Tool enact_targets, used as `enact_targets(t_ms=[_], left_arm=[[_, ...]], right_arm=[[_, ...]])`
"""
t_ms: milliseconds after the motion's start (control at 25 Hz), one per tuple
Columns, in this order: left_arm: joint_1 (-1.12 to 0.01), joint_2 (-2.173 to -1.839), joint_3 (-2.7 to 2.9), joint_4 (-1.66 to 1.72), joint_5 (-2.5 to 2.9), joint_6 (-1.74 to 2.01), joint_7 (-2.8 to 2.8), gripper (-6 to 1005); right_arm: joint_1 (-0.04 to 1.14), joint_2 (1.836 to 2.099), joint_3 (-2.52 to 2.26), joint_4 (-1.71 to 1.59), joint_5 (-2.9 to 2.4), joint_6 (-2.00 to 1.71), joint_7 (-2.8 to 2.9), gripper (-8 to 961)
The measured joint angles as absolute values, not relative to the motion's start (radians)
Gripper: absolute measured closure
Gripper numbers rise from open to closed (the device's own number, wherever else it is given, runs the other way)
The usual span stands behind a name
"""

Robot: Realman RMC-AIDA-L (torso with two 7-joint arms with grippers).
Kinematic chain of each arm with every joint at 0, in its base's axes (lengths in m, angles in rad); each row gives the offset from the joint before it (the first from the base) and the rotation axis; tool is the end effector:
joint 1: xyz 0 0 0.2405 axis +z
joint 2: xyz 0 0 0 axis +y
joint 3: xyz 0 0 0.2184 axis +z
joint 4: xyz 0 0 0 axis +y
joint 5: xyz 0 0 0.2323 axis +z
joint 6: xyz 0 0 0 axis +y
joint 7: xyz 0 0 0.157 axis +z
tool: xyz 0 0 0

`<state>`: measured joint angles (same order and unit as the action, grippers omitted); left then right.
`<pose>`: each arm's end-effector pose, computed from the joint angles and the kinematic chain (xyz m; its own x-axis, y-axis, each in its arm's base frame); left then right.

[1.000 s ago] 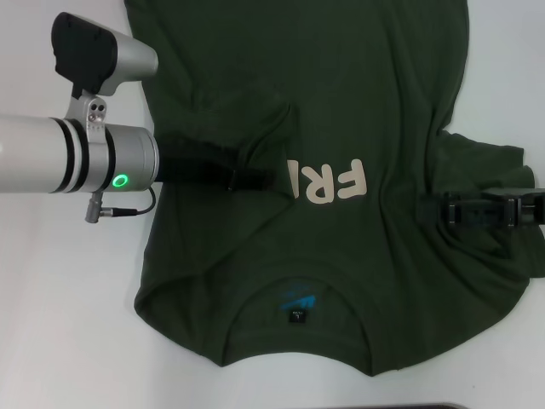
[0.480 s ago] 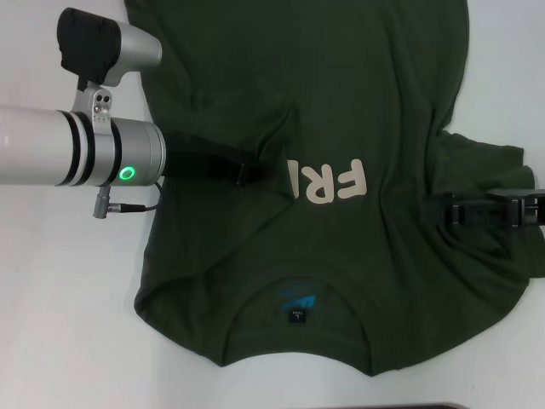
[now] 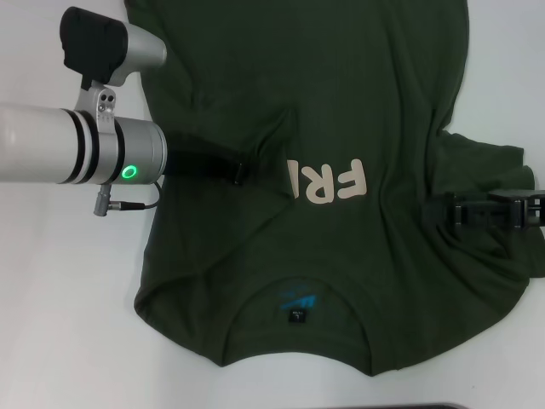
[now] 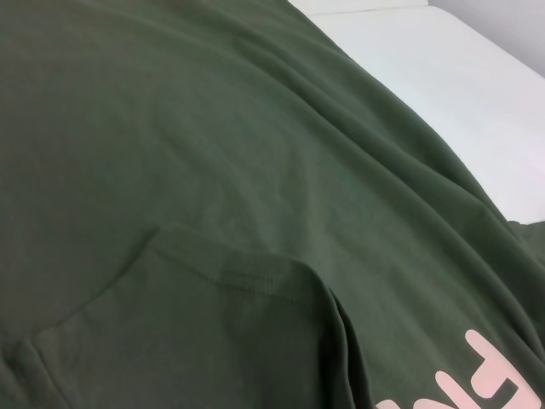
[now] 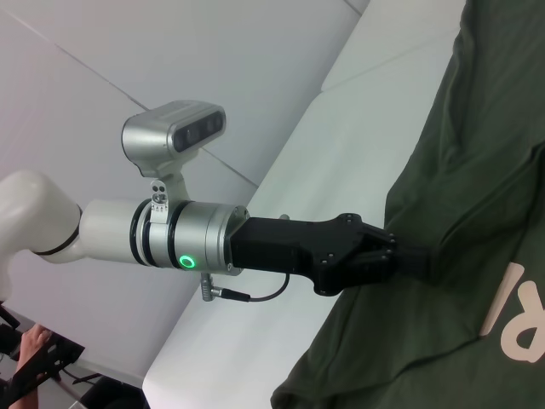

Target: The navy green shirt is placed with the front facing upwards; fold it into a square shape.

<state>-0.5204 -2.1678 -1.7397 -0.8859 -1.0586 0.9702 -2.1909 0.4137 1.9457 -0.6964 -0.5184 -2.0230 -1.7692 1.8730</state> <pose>-0.1889 0.3670 -0.0871 0.7059 0.6647 0.2448 0.7083 -0.6618 -0.2454 0.2910 0.2727 0.0312 0.3823 -0.8341 -0.3976 -0.8198 -0.5047 0.2705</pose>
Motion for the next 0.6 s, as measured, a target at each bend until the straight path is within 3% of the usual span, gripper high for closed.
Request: enact_targets(t_ms=[360,600], left_arm=[[-0.520,-2.166,-1.745,-0.897,-1.057,0.971,-2.195,983],[-0.516,-2.163,-1.823,-0.940,-1.067,1.076,-2.232,984]], right_arm=[[0.413,1.945,-0.696,-0.520,-2.021,-1.772,1.873,39],[0.413,1.945,-0.696,-0.522,-2.020,-1.772,1.873,39]])
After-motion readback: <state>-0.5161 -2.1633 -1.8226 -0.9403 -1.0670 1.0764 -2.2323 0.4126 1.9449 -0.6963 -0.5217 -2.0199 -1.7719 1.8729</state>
